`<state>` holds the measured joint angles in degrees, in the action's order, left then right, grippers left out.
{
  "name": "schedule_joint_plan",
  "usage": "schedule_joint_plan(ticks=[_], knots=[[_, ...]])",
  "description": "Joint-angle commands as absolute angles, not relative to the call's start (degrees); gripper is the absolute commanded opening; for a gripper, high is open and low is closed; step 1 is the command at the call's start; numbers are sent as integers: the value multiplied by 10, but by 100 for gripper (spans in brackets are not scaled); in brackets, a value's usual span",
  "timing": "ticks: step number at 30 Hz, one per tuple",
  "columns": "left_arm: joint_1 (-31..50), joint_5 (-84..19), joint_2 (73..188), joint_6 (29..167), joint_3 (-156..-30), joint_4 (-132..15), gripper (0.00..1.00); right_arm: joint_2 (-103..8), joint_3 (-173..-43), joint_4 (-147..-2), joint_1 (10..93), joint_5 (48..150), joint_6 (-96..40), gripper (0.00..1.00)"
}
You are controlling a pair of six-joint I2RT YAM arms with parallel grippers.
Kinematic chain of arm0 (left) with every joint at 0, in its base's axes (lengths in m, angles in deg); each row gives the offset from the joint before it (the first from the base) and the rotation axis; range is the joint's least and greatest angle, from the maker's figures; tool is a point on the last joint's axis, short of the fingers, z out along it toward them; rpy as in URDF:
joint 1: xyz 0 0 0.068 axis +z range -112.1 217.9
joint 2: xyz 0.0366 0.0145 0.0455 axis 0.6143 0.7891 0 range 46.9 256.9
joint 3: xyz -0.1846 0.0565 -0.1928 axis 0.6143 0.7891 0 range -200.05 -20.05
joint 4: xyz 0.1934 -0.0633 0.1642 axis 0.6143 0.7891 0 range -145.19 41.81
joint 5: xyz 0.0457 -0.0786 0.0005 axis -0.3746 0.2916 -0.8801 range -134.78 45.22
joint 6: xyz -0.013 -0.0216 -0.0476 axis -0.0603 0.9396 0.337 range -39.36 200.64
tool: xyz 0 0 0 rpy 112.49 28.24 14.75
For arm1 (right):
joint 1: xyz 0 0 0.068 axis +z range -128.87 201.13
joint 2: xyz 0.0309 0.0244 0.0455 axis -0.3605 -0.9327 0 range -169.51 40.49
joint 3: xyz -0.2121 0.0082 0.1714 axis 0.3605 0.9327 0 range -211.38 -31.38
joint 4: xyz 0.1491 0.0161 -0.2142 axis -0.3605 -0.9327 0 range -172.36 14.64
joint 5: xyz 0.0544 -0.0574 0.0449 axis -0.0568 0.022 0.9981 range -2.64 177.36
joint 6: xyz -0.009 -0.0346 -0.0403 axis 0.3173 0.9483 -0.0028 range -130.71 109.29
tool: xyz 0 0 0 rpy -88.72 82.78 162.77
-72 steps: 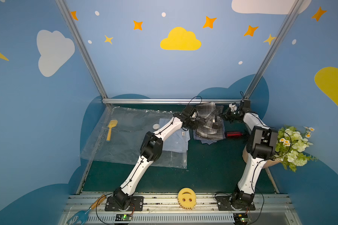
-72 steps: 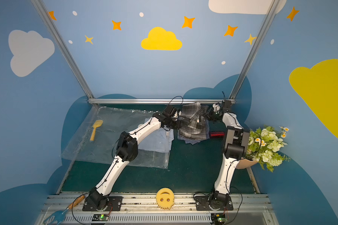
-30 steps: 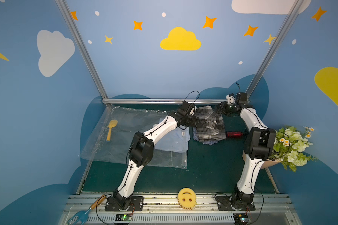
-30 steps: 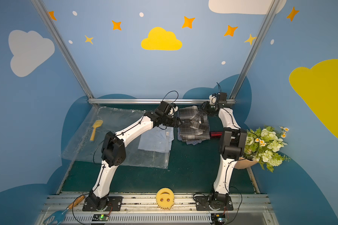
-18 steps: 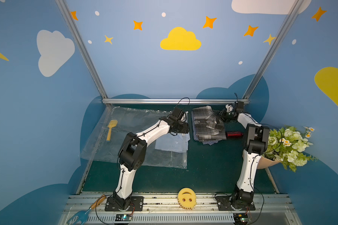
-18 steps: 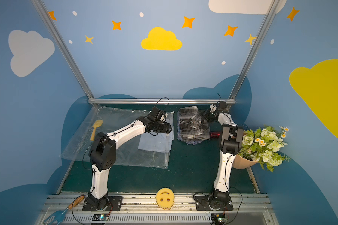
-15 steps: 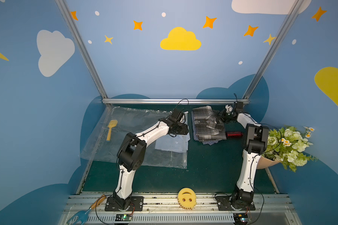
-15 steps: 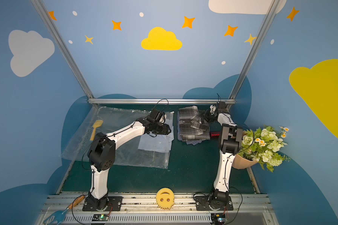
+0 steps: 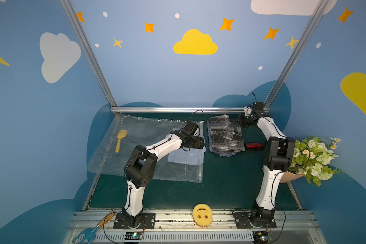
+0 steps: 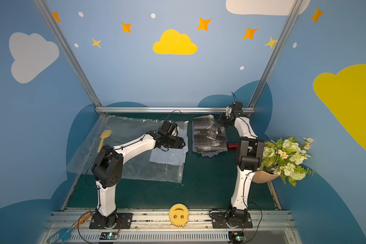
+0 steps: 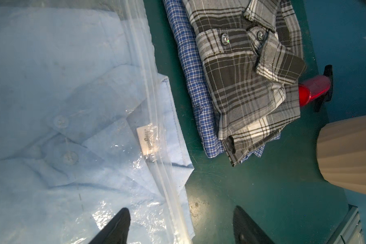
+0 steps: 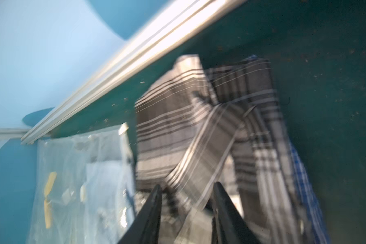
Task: Take the shirt out of the vacuum bag
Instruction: Place the shirt at the center of the board, then open the vacuum bag at the center of the board.
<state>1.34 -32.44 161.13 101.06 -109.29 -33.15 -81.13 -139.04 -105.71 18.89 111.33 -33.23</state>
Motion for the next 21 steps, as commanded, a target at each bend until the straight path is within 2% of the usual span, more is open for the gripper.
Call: schedule_joint_plan(ticks=[1, 6, 11, 16, 21], knots=[[-4, -362, 1627, 987, -1101, -325, 78, -729, -1327, -1048, 197, 1114, -332, 40], [-8, -371, 1638, 989, -1089, -329, 79, -618, -1160, -955, 218, 1153, -378, 47], [-19, -423, 1646, 963, -1099, -293, 79, -536, -1028, -898, 248, 1170, -414, 48], [-41, -468, 1661, 938, -1109, -255, 79, -508, -949, -882, 263, 1170, -416, 48], [-59, -498, 1663, 934, -1110, -228, 79, -541, -922, -830, 268, 1203, -445, 52]])
